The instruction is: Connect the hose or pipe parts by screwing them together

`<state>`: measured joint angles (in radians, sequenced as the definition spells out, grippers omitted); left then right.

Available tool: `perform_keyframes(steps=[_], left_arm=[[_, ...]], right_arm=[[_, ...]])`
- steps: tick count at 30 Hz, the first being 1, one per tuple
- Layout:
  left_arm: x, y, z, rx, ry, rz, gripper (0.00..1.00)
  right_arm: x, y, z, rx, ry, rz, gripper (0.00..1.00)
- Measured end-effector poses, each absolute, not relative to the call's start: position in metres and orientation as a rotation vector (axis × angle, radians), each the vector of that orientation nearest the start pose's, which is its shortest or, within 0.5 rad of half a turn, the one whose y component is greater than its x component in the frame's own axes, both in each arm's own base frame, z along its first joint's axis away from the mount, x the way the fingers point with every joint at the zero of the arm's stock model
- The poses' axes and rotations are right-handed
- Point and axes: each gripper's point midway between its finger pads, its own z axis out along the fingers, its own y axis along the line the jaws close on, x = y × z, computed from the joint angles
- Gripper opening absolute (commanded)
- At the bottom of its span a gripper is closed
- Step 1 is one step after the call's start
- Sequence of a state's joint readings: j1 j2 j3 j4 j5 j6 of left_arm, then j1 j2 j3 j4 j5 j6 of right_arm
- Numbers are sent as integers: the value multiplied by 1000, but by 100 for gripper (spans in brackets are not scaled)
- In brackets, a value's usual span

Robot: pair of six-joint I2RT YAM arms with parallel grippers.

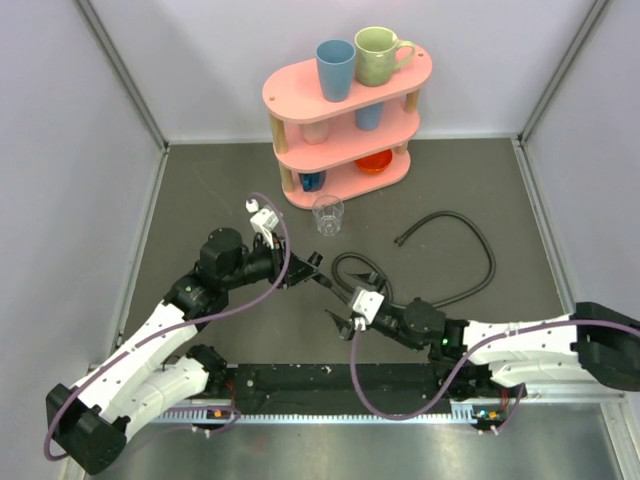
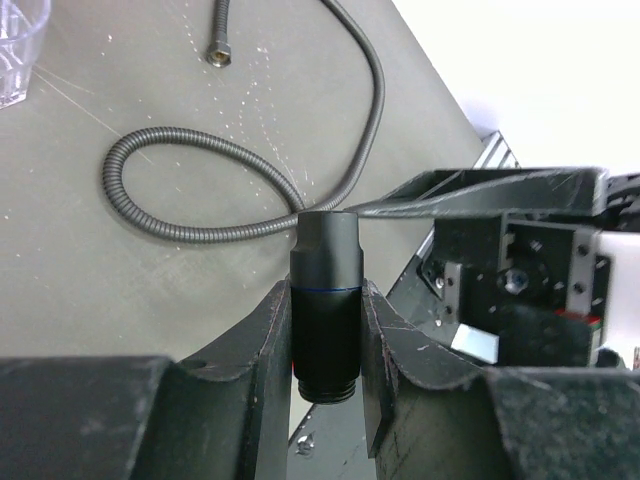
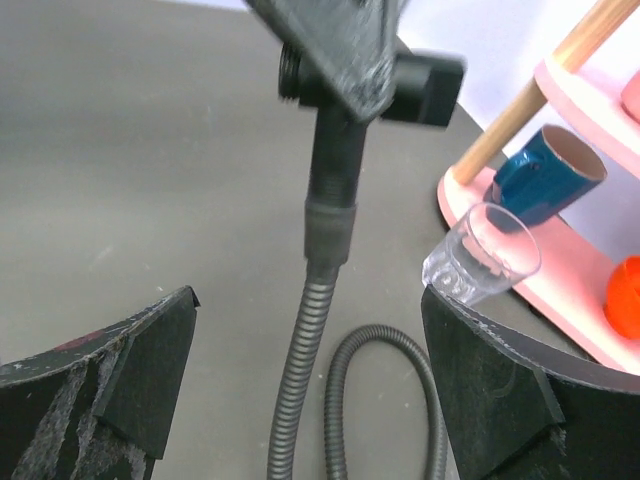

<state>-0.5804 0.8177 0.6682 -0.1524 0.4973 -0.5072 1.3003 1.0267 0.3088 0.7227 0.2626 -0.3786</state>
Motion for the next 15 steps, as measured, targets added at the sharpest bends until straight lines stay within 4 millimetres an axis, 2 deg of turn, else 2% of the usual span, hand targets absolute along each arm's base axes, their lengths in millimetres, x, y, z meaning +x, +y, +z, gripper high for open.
perform_keyframes(steps=[3, 6, 15], left_arm=[[190, -242, 235, 379, 1979, -1185, 0], [192, -240, 238, 334, 1998, -1182, 0], [192, -238, 235, 256, 2044, -1186, 0]], right_arm=[[157, 320, 172, -1043, 1233, 449, 90], [165, 325, 167, -1033, 1242, 387, 87], [183, 348, 181, -971, 1199, 302, 74]])
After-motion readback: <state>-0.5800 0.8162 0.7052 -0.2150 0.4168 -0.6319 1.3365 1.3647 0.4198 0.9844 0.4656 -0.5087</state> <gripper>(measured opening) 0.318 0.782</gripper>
